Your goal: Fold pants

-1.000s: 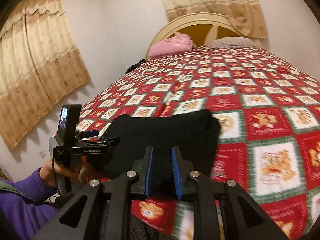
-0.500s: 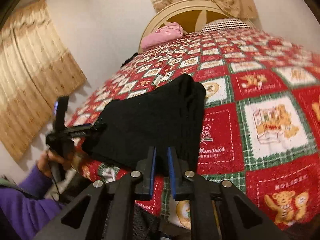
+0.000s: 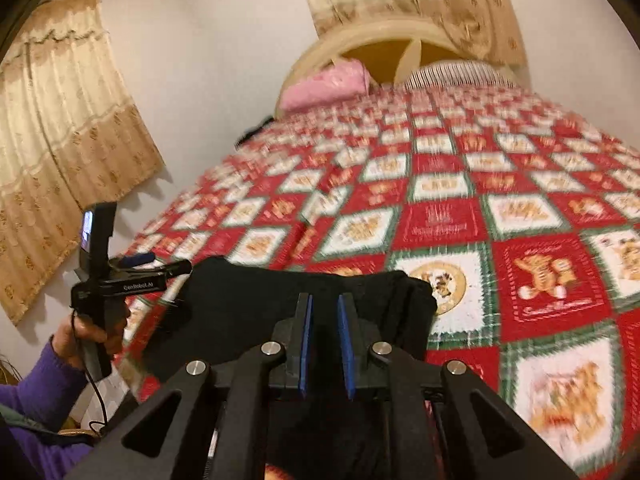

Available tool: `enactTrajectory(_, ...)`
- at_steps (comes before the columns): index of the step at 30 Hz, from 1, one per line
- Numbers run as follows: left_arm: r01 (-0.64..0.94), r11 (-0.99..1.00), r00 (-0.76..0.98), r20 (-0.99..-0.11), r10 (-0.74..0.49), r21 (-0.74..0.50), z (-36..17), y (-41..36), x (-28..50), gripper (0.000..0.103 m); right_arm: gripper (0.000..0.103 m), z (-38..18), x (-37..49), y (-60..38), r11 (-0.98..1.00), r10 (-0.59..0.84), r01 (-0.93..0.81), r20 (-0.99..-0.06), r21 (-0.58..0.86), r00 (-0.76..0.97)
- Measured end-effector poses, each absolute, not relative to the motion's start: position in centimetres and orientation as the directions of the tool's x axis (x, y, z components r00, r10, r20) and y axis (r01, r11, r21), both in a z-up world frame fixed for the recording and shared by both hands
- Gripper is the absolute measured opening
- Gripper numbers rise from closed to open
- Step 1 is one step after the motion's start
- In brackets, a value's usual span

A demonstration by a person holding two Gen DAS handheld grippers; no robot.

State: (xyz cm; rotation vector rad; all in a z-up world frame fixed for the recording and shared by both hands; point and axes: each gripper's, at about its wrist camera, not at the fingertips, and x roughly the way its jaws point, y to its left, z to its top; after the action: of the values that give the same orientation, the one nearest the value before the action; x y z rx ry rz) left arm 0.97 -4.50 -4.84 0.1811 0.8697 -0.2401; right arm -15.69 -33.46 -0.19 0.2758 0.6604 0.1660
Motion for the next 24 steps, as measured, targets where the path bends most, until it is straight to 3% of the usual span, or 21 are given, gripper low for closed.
enactTrajectory(3,0.281,0.958,0.595,-0.794,-0.127,0.057,-6.1,-4.9,2.3,0.103,0.014,-2.2,-13.9,-34.8,0.934,0.253,-0.022,-0.619,0.355,0.744)
enactTrajectory(9,0.215,0.971,0.598,-0.8,-0.049,0.101,-6.8,-4.8,6.5,0.103,0.013,-2.4,-13.6,-36.8,0.869,0.32,-0.006,-0.553,0.494,0.769)
enactTrajectory(14,0.22,0.975,0.601,-0.789,-0.126,0.012,-5.1,-2.6,6.3,0.103,0.016,-0.3,-16.6,-37.3,0.845,0.287,-0.003,-0.448,0.535,0.847)
enactTrajectory(15,0.229,0.973,0.606,-0.781,-0.151,-0.011,-4.6,-2.1,5.5,0.103,0.021,0.0,-17.4,-37.5,0.842,0.274,0.005,-0.435,0.539,0.858)
enactTrajectory(17,0.255,0.965,0.598,-0.773,-0.21,-0.065,-3.8,-1.6,4.1,0.103,0.06,0.1,-18.9,-37.5,0.843,0.24,0.031,-0.428,0.537,0.871)
enactTrajectory(18,0.271,0.958,0.588,-0.772,-0.243,-0.095,-3.5,-1.6,3.3,0.103,0.065,0.0,-19.6,-37.3,0.849,0.215,0.049,-0.428,0.527,0.878)
enactTrajectory(24,0.367,0.915,0.521,-0.777,-0.354,-0.17,-3.9,-3.6,-1.9,0.103,0.066,-2.7,-21.6,-33.8,0.912,0.092,0.151,-0.548,0.381,0.831)
